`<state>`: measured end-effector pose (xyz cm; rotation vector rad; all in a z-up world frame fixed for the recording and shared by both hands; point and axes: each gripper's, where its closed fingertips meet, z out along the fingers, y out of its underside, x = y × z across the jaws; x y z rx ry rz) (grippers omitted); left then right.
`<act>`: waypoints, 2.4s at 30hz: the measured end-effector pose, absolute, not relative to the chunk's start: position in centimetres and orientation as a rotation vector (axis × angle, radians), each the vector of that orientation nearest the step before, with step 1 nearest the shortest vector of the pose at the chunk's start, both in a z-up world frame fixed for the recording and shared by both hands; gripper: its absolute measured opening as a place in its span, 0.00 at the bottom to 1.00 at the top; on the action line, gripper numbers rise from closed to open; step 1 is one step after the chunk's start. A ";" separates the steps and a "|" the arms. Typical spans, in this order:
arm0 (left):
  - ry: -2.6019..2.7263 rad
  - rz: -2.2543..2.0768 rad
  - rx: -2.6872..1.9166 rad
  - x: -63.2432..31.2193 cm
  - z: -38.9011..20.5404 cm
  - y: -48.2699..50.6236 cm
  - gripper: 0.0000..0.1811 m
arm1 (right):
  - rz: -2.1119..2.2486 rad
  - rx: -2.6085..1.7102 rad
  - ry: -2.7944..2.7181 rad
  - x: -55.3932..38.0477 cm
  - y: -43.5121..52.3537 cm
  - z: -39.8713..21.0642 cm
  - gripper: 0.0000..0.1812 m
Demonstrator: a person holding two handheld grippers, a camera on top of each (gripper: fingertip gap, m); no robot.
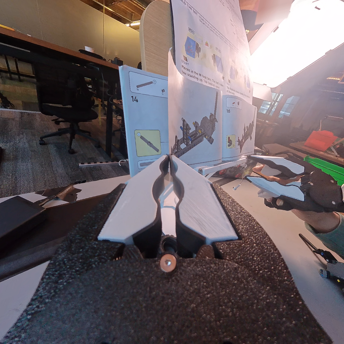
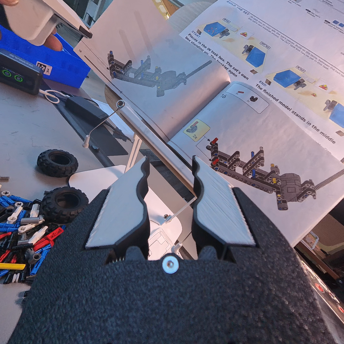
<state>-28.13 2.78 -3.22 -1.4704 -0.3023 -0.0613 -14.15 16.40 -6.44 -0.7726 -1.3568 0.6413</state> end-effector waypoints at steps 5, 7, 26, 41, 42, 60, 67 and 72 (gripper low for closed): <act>-0.303 -0.080 -1.467 -28.0 -3.2 2.8 0.00 | 0.650 -0.766 -1.360 -14.1 16.0 -6.4 0.25; -0.302 -0.083 -1.468 -27.9 -3.2 2.9 0.00 | 0.650 -0.764 -1.362 -14.2 15.9 -6.4 0.25; -0.280 -0.110 -1.437 -27.2 -2.1 2.5 0.00 | 0.955 -0.933 -1.296 -13.7 15.5 -5.2 0.25; -0.270 -0.169 -1.406 -26.7 -1.6 2.4 0.00 | 1.061 -1.026 -1.286 -13.7 15.9 -5.3 0.26; -0.267 -0.173 -1.404 -26.6 -1.5 2.5 0.00 | 1.061 -1.027 -1.287 -13.7 15.9 -5.3 0.26; -0.061 -0.382 -1.355 -16.4 2.3 5.4 0.00 | 1.133 -0.976 -1.332 -13.7 13.4 -5.1 0.31; 0.087 -0.512 -1.417 -7.7 1.0 9.1 0.00 | 1.118 -0.835 -1.244 -13.2 10.2 -2.6 0.31; 0.072 -0.319 -1.384 -9.9 1.6 8.7 0.14 | 1.129 -0.880 -0.967 -10.6 15.8 0.4 0.00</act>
